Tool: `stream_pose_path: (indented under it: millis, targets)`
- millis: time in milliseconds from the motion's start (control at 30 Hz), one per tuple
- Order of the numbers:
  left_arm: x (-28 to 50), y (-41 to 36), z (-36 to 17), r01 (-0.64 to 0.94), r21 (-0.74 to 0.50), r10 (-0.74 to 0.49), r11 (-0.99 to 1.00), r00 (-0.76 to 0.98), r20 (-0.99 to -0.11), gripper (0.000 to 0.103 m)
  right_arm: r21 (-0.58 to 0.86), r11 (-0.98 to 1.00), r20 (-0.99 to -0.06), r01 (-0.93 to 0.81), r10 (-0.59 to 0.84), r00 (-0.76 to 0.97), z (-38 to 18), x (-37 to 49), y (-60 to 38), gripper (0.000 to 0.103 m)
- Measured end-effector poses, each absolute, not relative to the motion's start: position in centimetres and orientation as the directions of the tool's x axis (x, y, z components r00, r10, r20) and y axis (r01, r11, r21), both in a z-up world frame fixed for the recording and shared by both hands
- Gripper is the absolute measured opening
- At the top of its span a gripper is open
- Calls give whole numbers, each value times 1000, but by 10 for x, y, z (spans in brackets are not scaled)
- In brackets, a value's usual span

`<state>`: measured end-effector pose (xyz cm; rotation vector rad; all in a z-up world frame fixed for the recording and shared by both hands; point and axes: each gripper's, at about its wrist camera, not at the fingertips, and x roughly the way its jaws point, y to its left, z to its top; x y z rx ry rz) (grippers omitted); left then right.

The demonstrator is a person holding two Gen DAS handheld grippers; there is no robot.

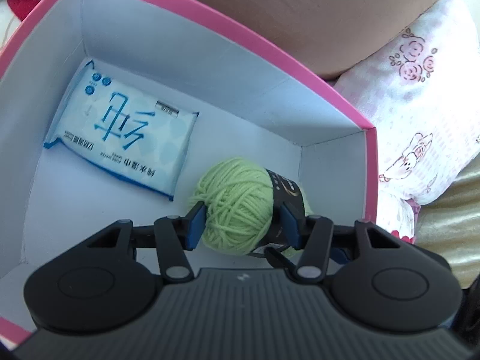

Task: Organize objects
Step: 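Withdraw the left tool from the box and move toward the orange sponge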

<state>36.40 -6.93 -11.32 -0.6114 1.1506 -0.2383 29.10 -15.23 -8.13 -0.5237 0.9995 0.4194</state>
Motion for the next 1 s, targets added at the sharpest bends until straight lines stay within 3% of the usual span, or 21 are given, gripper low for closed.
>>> stream_pose_path:
  millis: [133,267,467,567,633,733,867,1000]
  targets:
    - [364,-81,-119,-111,-586,-503,803,403,-765,52,-308,785,-846,-537,33,533,-89,286,-149,35]
    - [364,-91,-118,-96,-562,-478,822,421,-771,55,-204,828,-826,-522,141,546,-77,266,-159,39]
    - [342,-101,-87,-6,-413,-363,911,467,-806,57,-33,894,-777,-447,259,574,-55,224,-178,43]
    - [329,-98,-75,-2,-415,-367,910,462,-807,58,34,904,-762,-425,299,574,-47,208,-180,44]
    - [316,-91,-64,4,-404,-361,915,458,-812,58,58,907,-756,-416,312,575,-40,260,-222,46]
    - [298,-80,-43,27,-357,-330,934,455,-827,61,69,912,-750,-405,315,582,-29,253,-245,46]
    - [260,-37,-8,48,-414,-399,909,391,-829,64,101,913,-746,-395,332,578,-12,234,-248,47]
    - [231,-26,20,92,-325,-333,941,419,-845,65,103,916,-739,-387,331,587,23,197,-245,48]
